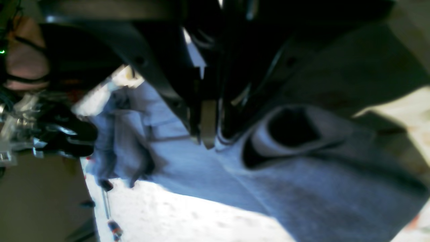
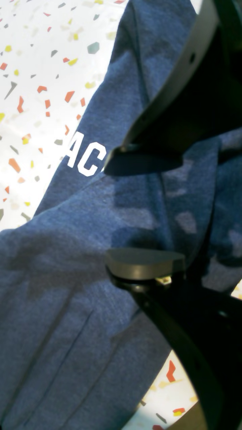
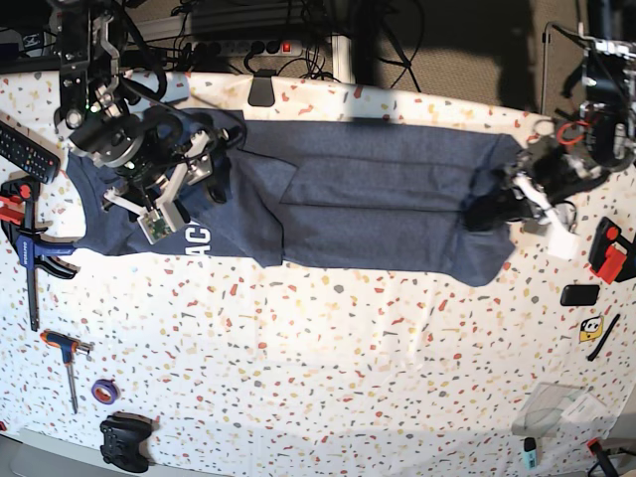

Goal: Fold the T-shirt properly
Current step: 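Grasp the hem end of the strip with the left gripper, then lift the hem end with the left gripper and fold it toward the right gripper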

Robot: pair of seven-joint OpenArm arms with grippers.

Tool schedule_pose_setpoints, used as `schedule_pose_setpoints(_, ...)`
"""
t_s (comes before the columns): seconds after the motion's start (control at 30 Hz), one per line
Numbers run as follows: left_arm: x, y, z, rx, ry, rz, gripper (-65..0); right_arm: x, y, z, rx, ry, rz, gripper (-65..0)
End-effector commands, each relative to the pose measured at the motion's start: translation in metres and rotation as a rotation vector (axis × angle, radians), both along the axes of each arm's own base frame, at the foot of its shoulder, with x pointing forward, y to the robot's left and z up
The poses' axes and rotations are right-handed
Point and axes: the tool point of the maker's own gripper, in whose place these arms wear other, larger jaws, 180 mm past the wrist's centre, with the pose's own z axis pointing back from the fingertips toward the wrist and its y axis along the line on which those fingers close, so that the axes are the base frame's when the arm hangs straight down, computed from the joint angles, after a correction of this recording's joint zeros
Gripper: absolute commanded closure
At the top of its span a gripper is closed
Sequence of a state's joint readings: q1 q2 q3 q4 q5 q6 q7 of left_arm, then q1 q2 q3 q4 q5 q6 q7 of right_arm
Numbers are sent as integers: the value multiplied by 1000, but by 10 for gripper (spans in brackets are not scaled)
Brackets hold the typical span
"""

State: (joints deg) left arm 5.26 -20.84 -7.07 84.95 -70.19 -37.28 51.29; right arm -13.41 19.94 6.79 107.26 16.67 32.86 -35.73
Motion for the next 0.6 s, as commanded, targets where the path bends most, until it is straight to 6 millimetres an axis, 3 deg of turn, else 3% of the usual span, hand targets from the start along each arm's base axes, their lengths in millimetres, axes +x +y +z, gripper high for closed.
schedule_pose_setpoints(0.0, 6, -9, 25, -62, -76, 15, 0, 7, -1, 14, 8, -53, 2, -340)
schedule_pose_setpoints(0.13, -2, -62, 47, -150, -131, 5, 0, 7, -1, 14, 7, -52, 2, -340)
schedule_pose_setpoints(0.37, -14, -171, 30, -49, -105, -98, 0, 7, -1, 14, 7, -52, 1, -340)
schedule_pose_setpoints(0.57, -6, -221, 33, 127, -188, -158, 0, 7, -1, 14, 7, -49, 1, -340)
